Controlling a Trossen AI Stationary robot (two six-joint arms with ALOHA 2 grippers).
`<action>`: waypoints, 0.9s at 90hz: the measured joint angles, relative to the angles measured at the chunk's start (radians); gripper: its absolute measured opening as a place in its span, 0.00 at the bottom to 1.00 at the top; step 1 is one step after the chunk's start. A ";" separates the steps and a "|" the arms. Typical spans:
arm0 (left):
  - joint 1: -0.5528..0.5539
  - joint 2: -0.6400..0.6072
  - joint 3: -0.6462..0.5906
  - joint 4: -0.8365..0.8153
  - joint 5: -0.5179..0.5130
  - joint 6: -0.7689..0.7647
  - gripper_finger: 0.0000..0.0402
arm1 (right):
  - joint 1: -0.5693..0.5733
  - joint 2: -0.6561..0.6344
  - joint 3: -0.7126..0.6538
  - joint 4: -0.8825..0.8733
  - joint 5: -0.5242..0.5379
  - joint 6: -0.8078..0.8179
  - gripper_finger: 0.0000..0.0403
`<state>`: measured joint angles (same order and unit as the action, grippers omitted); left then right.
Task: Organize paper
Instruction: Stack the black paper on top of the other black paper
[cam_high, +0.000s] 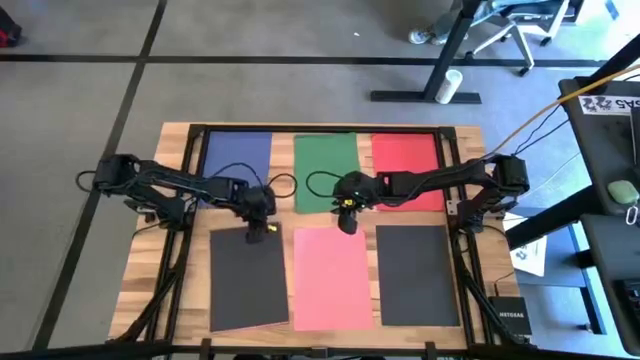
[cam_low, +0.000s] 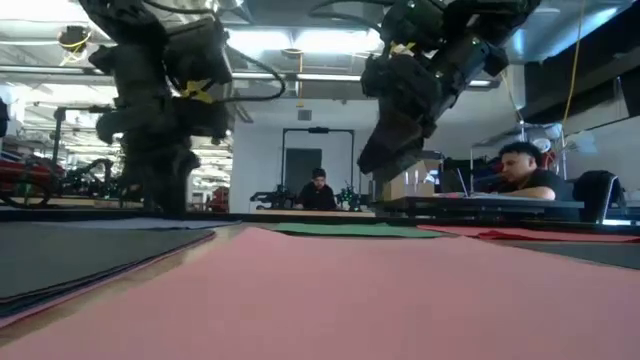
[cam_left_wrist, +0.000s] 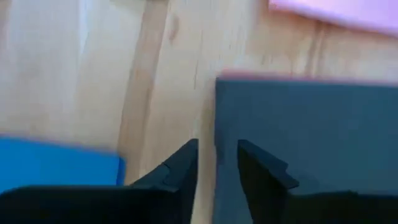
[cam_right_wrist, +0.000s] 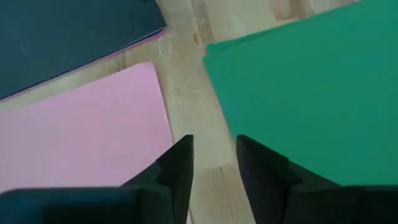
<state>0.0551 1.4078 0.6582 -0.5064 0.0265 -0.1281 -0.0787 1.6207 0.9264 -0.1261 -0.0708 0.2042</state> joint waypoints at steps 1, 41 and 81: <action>0.000 0.000 0.000 -0.010 0.000 -0.004 0.32 | 0.000 0.000 0.000 0.000 0.000 0.000 0.28; -0.001 -0.004 -0.058 0.037 -0.012 -0.028 0.49 | 0.000 0.000 0.000 -0.001 0.000 -0.003 0.28; -0.017 -0.002 -0.052 0.013 -0.053 -0.032 0.34 | 0.000 0.000 0.000 0.005 0.000 -0.003 0.28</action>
<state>0.0383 1.4054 0.6058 -0.4937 -0.0267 -0.1604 -0.0787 1.6211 0.9264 -0.1213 -0.0705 0.2008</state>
